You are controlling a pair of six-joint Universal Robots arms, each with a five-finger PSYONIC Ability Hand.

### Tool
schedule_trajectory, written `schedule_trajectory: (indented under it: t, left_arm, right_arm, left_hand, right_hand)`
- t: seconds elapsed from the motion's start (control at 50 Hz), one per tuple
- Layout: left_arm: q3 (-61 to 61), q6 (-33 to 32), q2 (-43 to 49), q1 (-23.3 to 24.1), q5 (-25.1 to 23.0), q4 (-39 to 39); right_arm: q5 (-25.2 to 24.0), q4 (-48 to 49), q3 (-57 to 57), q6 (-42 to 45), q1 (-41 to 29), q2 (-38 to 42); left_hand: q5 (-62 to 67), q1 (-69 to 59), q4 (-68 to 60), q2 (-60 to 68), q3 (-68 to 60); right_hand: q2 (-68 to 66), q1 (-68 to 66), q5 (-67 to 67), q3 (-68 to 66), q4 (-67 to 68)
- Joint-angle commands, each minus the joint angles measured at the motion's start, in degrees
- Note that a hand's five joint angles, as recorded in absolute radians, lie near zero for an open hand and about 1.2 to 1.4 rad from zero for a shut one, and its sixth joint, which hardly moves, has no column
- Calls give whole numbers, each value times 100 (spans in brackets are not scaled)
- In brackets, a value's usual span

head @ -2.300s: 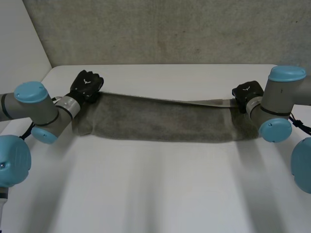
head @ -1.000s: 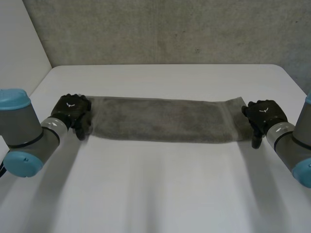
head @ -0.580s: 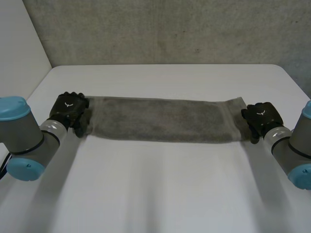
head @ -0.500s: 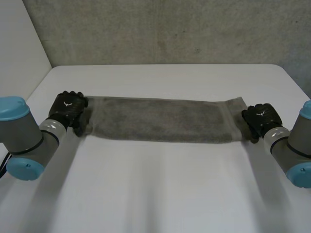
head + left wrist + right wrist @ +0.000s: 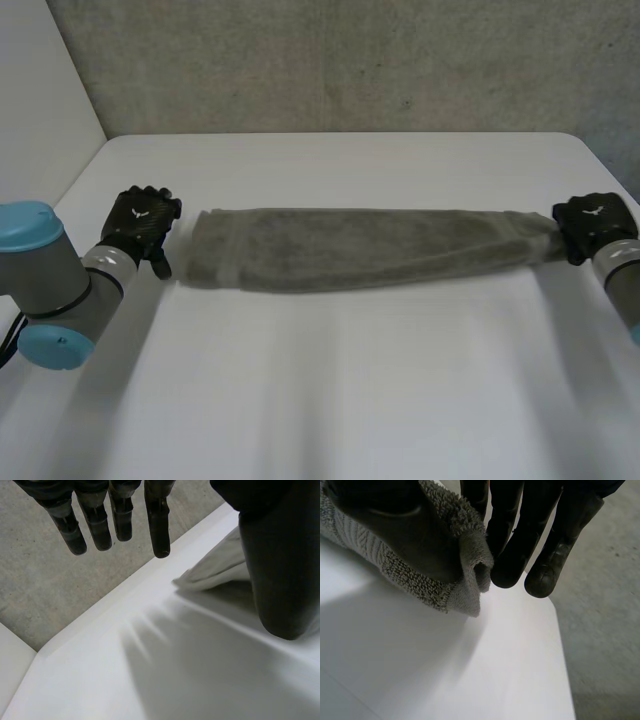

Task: Fold the towel.

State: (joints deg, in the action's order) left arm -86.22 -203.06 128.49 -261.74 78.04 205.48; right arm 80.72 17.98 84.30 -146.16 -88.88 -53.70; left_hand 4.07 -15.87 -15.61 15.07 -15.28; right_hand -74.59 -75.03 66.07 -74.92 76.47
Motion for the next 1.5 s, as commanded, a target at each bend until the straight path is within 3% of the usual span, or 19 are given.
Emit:
schedule_trajectory:
  t: [0.02,0.3,0.48,0.62,0.72,0.76,0.78,0.86,0.88,0.92,0.98,1.1,1.12,1.14,1.16,1.18,1.22,1.34,1.5]
  left_arm:
    - [18,-49,132,0,1,185]
    - [-88,-49,27,9,-8,238]
    - [-184,39,-236,27,27,247]
    - [-316,380,-500,114,10,247]
    - [-387,1076,-764,176,-8,247]
    - [-404,1340,-834,194,-17,256]
    - [-439,1583,-895,194,-25,273]
    - [-580,2068,-1062,194,-34,448]
    - [-580,2069,-1063,194,-34,449]
    - [-711,2113,-1177,202,-43,659]
    - [-774,2113,-1212,194,-43,766]
    - [-888,2104,-1248,194,-43,959]
    - [-888,2104,-1248,194,-43,959]
    - [-888,2104,-1248,194,-43,959]
    - [-888,2104,-1248,194,-43,959]
    - [-888,2104,-1248,194,-43,959]
    - [-888,2104,-1239,194,-43,959]
    - [-870,2095,-1160,202,-43,968]
    - [-879,2078,-1098,229,-43,968]
  right_arm:
    - [-12,-93,34,61,204,17]
    - [-30,-119,-116,166,266,26]
    - [14,-163,-467,578,1100,-79]
    - [32,-383,-652,764,881,-325]
    - [137,-532,-889,694,-279,-580]
    - [390,-550,-1186,667,-1215,-572]
    - [392,-550,-1188,667,-1220,-571]
    - [892,-515,-1696,694,-2586,-283]
    - [893,-515,-1698,694,-2591,-281]
    - [1042,-524,-2205,694,-3509,191]
    - [1078,-559,-2732,702,-4231,788]
    - [1078,-673,-3350,755,-4937,1599]
    - [1078,-821,-3585,825,-5068,1869]
    - [1078,-822,-3587,826,-5069,1872]
    - [1095,-1092,-3875,930,-5139,2185]
    - [1095,-1095,-3878,931,-5140,2188]
    - [1261,-1576,-4324,1045,-5140,2486]
    - [1675,-2280,-4528,914,-4711,2322]
    - [1412,-2484,-3798,-264,-3812,1186]
  left_hand:
    - [52,128,102,-49,69]
    - [19,161,136,-82,103]
    - [-65,245,220,-166,187]
    - [-116,296,270,-217,237]
    - [-250,431,405,-351,372]
    - [-267,447,422,-368,389]
    - [-284,464,438,-385,406]
    - [-284,464,439,-385,406]
    - [-284,464,439,-385,406]
    - [-284,464,439,-385,406]
    - [-284,464,439,-385,406]
    - [-284,464,439,-385,406]
    - [-284,464,439,-385,406]
    - [-284,464,439,-385,406]
    - [-284,464,439,-385,406]
    - [-284,464,439,-385,406]
    - [-284,464,439,-385,406]
    - [-284,464,439,-385,406]
    - [-284,464,439,-385,406]
  right_hand:
    - [-541,-497,393,-508,353]
    - [-541,-497,393,-508,353]
    - [-541,-497,393,-508,353]
    - [-541,-497,393,-508,353]
    - [-541,-497,393,-508,353]
    - [-541,-497,393,-508,353]
    - [-541,-497,393,-508,353]
    - [-541,-497,393,-508,353]
    - [-541,-497,393,-508,353]
    - [-541,-497,393,-508,353]
    - [-541,-497,393,-508,353]
    - [-541,-497,393,-508,353]
    - [386,430,-533,418,-574]
    - [395,439,-543,427,-583]
    - [3992,4036,-4140,4025,-4180]
    - [4028,4072,-4176,4061,-4216]
    - [6023,6068,-6171,6056,-6211]
    - [6459,6503,-6607,6492,-6647]
    - [6459,6503,-6607,6492,-6647]
